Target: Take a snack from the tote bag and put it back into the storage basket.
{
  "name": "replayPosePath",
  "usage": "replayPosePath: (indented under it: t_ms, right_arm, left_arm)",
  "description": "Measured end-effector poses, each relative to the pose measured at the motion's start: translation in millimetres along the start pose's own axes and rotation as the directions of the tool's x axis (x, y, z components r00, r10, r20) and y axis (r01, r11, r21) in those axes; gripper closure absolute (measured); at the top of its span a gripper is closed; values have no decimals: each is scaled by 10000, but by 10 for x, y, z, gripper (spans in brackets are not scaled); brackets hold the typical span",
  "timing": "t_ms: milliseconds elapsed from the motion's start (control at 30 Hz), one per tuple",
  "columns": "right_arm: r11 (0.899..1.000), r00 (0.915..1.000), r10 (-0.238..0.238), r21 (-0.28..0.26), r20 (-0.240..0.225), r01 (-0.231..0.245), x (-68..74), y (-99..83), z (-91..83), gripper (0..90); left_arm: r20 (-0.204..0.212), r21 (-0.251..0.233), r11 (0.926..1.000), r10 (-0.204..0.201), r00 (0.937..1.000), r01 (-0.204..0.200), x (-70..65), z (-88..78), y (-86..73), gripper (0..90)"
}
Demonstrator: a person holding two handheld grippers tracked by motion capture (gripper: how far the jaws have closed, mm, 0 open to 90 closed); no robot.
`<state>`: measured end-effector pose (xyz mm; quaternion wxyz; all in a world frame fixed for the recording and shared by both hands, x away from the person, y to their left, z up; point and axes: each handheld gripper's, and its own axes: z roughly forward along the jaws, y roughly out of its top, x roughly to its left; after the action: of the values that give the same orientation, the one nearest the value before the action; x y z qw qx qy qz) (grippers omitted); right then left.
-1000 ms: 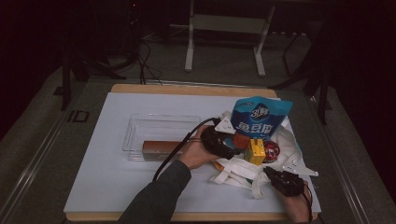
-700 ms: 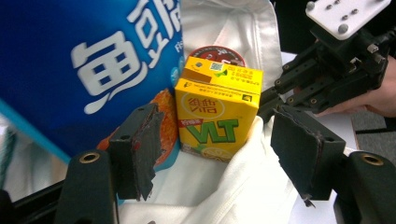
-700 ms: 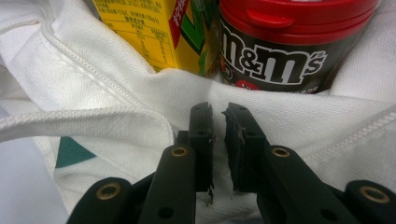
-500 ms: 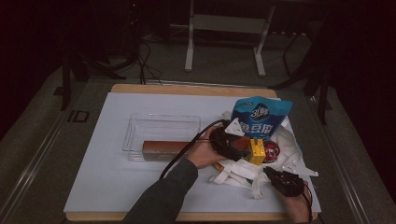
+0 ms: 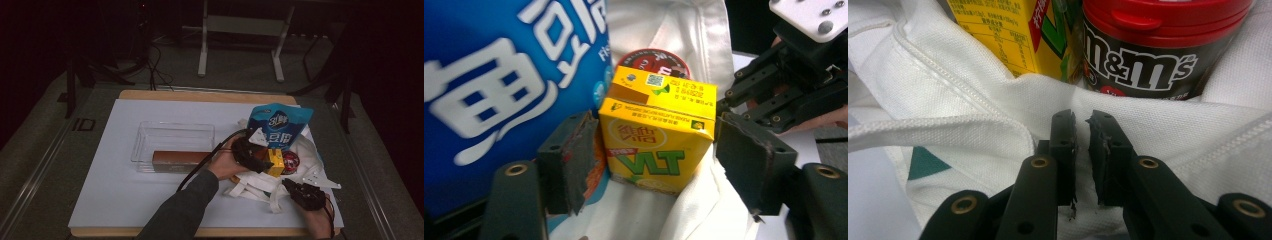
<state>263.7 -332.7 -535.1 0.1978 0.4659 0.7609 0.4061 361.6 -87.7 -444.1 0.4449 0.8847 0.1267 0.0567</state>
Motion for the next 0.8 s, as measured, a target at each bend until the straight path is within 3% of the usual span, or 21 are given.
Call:
replayPosePath:
  t_ms: [333,400,567,800]
  right_arm:
    - [10000,10000,21,-11,-29,-21,-2,-1,0,805]
    - [10000,10000,25,-6,-28,-25,-2,-1,0,805]
    - [10000,10000,24,-1,-28,-24,-2,0,0,806]
    - [10000,10000,50,1,-39,-50,-3,0,0,806]
  left_arm:
    - [93,-13,10000,-66,9999,66,9,133,60,246]
    - [133,181,9998,-81,9999,79,7,196,69,195]
    - [338,356,9994,5,9994,-17,-4,289,48,172]
    - [550,-10,9998,-181,9983,182,23,337,34,170]
